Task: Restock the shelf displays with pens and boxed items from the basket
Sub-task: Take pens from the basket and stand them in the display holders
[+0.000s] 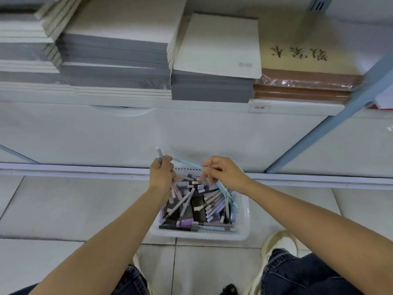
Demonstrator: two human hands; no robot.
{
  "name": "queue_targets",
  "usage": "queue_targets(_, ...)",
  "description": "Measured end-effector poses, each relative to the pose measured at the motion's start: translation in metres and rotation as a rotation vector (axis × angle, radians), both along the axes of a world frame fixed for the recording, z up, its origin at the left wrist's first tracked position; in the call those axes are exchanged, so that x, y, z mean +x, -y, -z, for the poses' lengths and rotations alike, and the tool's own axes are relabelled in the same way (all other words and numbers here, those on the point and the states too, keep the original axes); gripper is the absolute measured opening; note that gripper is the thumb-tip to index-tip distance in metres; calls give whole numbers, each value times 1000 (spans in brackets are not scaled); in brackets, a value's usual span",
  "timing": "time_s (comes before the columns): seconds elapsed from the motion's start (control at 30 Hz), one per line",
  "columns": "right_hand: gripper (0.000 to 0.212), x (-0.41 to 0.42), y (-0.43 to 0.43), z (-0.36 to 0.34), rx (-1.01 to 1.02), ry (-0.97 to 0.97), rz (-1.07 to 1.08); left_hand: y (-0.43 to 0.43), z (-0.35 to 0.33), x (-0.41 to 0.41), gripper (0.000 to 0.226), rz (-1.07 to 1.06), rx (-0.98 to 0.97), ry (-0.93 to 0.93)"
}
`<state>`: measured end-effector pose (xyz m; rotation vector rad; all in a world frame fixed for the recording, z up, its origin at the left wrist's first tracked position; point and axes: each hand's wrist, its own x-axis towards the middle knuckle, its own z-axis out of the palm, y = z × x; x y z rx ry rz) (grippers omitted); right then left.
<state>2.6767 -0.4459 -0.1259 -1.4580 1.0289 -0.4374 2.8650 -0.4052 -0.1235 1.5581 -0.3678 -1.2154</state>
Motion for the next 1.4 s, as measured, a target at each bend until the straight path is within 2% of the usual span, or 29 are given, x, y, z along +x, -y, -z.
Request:
queue_targets(0.13,13,-3,8,-43,-105,-1,-10,3,-30,12,15,188,-39,142)
queue_targets(0.23,14,-2,12,-82,-161,67,7,0,-59,19,21,371,-34,166)
queue_targets(0.37,12,-3,13,-141,-230,185,14,-3,-107,27,26,529,-169,199)
queue_targets(0.57,16,-5,3,-232,-453,317,42,-2,-187,32,32,572,-348,219)
queue_targets(0.73,16,-4,0,-319,-735,403,175,4,-270,17,15,558,-498,113)
queue_targets(0.8,15,-7,1,-352,-811,463,196,9,-304,11,15,511,-540,69)
queue_targets(0.97,14,-13,16,-423,-987,515,306,18,-366,9,22,501,-732,136)
queue_targets(1.07,17,-16,37,-452,-1044,452,410,24,-389,12,25,495,-830,187)
queue_targets(1.13,21,-16,55,-463,-1069,307,431,29,-399,12,26,483,-863,251)
queue_targets(1.27,18,-8,84,-466,-1071,33,358,44,-406,13,27,464,-834,330)
queue_targets(1.4,16,2,100,-461,-1125,-105,285,61,-406,14,27,495,-822,360)
